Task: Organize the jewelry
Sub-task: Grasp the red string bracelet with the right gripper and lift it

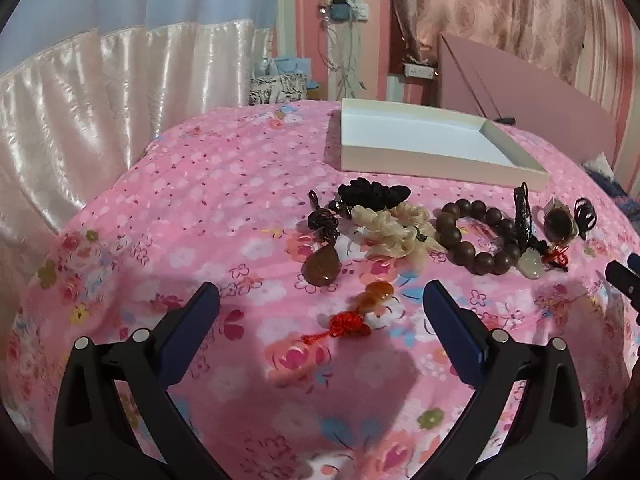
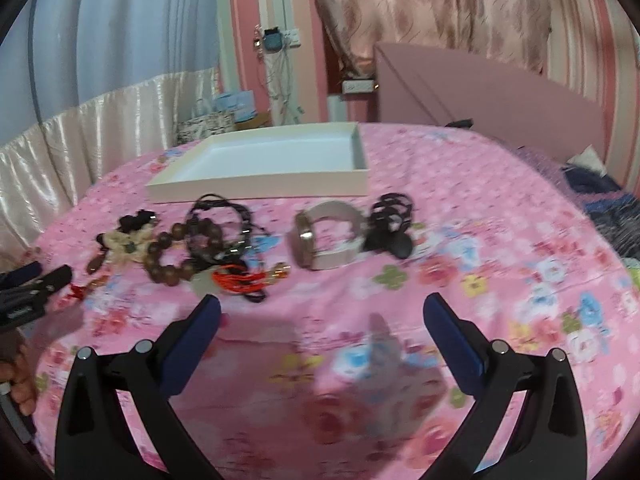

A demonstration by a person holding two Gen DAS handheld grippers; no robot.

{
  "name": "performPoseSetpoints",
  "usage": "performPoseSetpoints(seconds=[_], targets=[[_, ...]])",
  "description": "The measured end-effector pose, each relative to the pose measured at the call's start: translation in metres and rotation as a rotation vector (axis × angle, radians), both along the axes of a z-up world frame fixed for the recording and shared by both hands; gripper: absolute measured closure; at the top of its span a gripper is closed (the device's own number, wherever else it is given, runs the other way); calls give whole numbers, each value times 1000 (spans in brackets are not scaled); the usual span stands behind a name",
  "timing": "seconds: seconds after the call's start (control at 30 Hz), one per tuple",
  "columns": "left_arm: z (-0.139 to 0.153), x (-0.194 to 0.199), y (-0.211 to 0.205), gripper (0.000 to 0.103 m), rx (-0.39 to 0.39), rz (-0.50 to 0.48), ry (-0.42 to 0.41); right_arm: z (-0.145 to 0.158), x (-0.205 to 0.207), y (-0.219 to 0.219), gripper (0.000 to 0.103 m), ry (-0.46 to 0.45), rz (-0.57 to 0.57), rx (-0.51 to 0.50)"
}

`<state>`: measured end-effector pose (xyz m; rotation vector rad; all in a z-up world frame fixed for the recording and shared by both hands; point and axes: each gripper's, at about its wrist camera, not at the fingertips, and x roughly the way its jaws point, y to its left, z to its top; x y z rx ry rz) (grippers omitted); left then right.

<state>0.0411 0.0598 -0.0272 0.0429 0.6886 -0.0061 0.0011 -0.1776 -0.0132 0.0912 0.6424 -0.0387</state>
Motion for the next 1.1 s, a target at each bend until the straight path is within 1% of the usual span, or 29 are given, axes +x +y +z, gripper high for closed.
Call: performPoseSetpoints(seconds=[0.03, 0.07, 0.13, 0.17, 0.2, 0.23, 0.27, 0.3, 0.33, 0.37, 0.43, 0.47, 0.53, 0.57, 0.6, 0.63, 0.67, 0.7, 0.73, 0.77, 0.83, 0.93, 1.1], targets=[[-3, 6, -1, 6, 14, -20, 30, 0, 2, 5, 2, 6, 10, -1], [-7, 9, -1, 15, 12, -38, 56, 0, 4, 9, 2, 13, 20, 2], [-16, 19, -1, 25, -18, -72, 125, 0, 10, 16, 3, 27, 47, 21], [-19, 22, -1, 30, -30, -82, 145, 0, 15, 21, 5, 34, 65, 25], [-22, 27, 0, 35, -51, -92, 169, 1, 19, 25, 9, 40, 77, 20], [-24, 29, 3, 41, -61, -92, 180, 0, 24, 29, 14, 49, 88, 13], [-26, 32, 4, 42, -71, -93, 187, -1, 30, 33, 18, 65, 99, 10], [-26, 33, 6, 42, -85, -94, 188, -4, 35, 35, 26, 82, 108, 9], [-26, 33, 7, 43, -93, -94, 186, -6, 40, 37, 30, 104, 114, 4], [-26, 33, 7, 46, -94, -94, 187, -11, 46, 39, 32, 130, 123, 2], [-27, 32, 7, 48, -96, -94, 187, -18, 53, 42, 45, 174, 128, -6], [-27, 32, 7, 52, -97, -93, 186, -21, 57, 43, 48, 196, 133, -5], [-26, 32, 8, 55, -108, -92, 186, -21, 60, 43, 62, 196, 126, -4], [-27, 32, 10, 60, -118, -93, 184, -20, 61, 41, 66, 189, 122, 3], [-27, 32, 11, 63, -129, -92, 183, -20, 61, 38, 74, 185, 119, 17], [-26, 30, 12, 67, -142, -94, 181, -21, 61, 36, 84, 183, 116, 32], [-26, 30, 13, 74, -155, -94, 180, -23, 60, 34, 88, 185, 121, 55], [-26, 29, 15, 78, -167, -92, 179, -22, 59, 33, 95, 179, 123, 66], [-26, 29, 19, 87, -185, -88, 177, -21, 57, 31, 98, 166, 121, 73], [-26, 29, 20, 90, -191, -90, 177, -18, 53, 30, 99, 146, 119, 70], [-26, 28, 21, 92, -201, -97, 174, -13, 47, 30, 99, 112, 115, 63], [-26, 27, 21, 95, -205, -98, 166, -7, 36, 25, 99, 74, 120, 81], [-16, 9, 23, 97, -197, -109, 109, 9, 16, 12, 99, 12, 121, 110]])
